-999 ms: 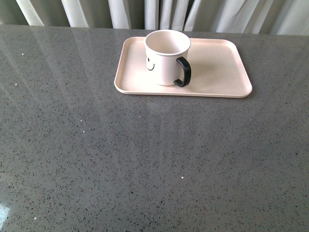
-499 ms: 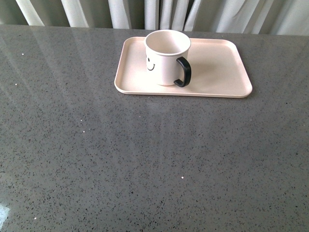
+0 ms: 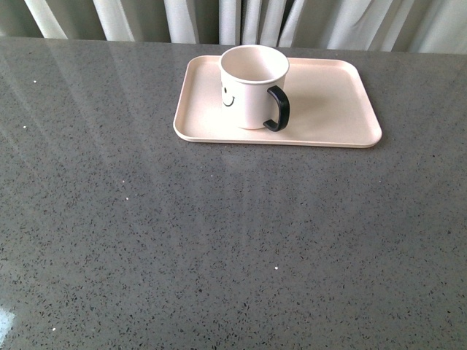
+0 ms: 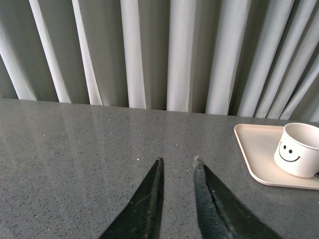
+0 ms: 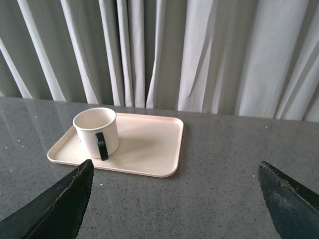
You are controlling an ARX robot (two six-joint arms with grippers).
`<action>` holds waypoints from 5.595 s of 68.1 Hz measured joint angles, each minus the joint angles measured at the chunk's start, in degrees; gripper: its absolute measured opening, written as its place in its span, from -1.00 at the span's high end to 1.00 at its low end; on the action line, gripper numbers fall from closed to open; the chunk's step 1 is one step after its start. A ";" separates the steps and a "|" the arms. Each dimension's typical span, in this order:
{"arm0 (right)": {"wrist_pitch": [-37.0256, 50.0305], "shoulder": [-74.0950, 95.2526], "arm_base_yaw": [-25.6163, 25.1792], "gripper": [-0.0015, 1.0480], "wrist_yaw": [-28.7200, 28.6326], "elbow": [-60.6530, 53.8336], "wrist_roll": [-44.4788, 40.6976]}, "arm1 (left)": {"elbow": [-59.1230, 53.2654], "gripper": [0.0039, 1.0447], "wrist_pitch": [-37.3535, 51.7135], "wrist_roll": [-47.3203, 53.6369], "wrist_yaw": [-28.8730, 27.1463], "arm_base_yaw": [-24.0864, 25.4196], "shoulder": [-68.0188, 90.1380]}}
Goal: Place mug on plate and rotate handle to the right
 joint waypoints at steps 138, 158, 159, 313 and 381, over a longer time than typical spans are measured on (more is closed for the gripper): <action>-14.62 121.31 11.61 -0.82 -6.38 88.13 15.96 | 0.00 -0.83 0.00 0.04 0.00 0.00 -0.04; -13.94 120.52 11.56 -0.82 -4.92 85.77 12.24 | 0.00 -0.83 0.00 0.04 0.00 0.00 -0.04; -14.08 120.52 11.54 -0.82 -5.03 85.77 12.22 | 0.00 -0.83 0.00 0.04 0.00 0.00 -0.04; -30.16 130.55 6.12 0.97 -8.76 105.04 -20.41 | 0.00 -0.83 0.00 0.04 0.00 0.00 -0.04; -39.89 137.13 7.13 0.97 -11.89 114.77 -32.72 | 0.00 -0.83 0.00 0.04 0.00 0.00 -0.04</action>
